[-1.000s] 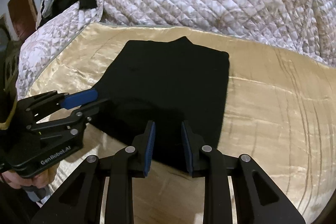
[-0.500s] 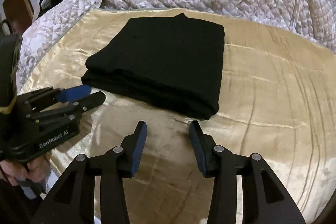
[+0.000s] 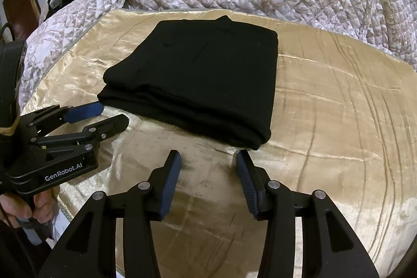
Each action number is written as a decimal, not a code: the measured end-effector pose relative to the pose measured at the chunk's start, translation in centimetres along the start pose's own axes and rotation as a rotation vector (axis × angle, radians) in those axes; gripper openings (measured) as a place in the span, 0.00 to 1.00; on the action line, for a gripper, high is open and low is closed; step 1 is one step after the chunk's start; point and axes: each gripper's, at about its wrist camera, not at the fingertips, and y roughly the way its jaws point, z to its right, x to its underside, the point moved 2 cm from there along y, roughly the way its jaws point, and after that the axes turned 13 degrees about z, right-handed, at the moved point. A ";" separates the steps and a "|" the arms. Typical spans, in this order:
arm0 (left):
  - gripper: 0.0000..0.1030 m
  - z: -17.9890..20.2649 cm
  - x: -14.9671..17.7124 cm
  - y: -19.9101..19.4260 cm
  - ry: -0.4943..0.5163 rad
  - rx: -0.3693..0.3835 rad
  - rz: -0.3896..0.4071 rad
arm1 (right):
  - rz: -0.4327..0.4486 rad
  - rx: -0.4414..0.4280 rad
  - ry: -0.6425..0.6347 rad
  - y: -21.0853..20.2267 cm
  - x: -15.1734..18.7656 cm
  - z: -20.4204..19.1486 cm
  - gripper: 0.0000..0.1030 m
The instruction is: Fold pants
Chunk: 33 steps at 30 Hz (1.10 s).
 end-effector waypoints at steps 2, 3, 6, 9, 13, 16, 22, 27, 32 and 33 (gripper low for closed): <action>0.59 0.0 0.0 0.0 0.002 -0.002 0.000 | 0.000 0.000 -0.001 0.0 0.0 0.0 0.45; 0.59 0.0 0.0 0.0 0.001 -0.001 0.000 | 0.000 0.000 -0.002 0.0 0.0 0.0 0.45; 0.60 0.0 0.1 0.1 0.004 0.000 -0.002 | 0.000 -0.001 -0.003 0.0 0.0 0.0 0.46; 0.60 0.0 0.1 0.1 0.002 0.000 -0.003 | 0.000 0.000 -0.002 0.0 0.0 -0.1 0.46; 0.61 0.0 0.0 0.0 0.003 -0.001 -0.003 | 0.000 0.000 -0.003 0.1 0.0 -0.1 0.47; 0.61 0.0 0.1 0.1 0.004 -0.001 -0.004 | 0.000 0.000 -0.003 0.1 0.0 -0.1 0.48; 0.61 0.1 0.2 0.1 0.005 -0.001 -0.004 | 0.000 0.004 -0.009 0.1 0.1 -0.3 0.49; 0.61 0.1 0.2 0.1 0.006 -0.001 -0.005 | 0.000 0.004 -0.011 0.1 0.1 -0.2 0.49; 0.61 0.1 0.2 0.1 0.008 -0.002 -0.006 | 0.000 0.005 -0.010 0.1 0.1 -0.2 0.49; 0.61 0.1 0.2 0.1 0.009 -0.002 -0.006 | 0.000 0.005 -0.011 0.2 0.1 -0.2 0.49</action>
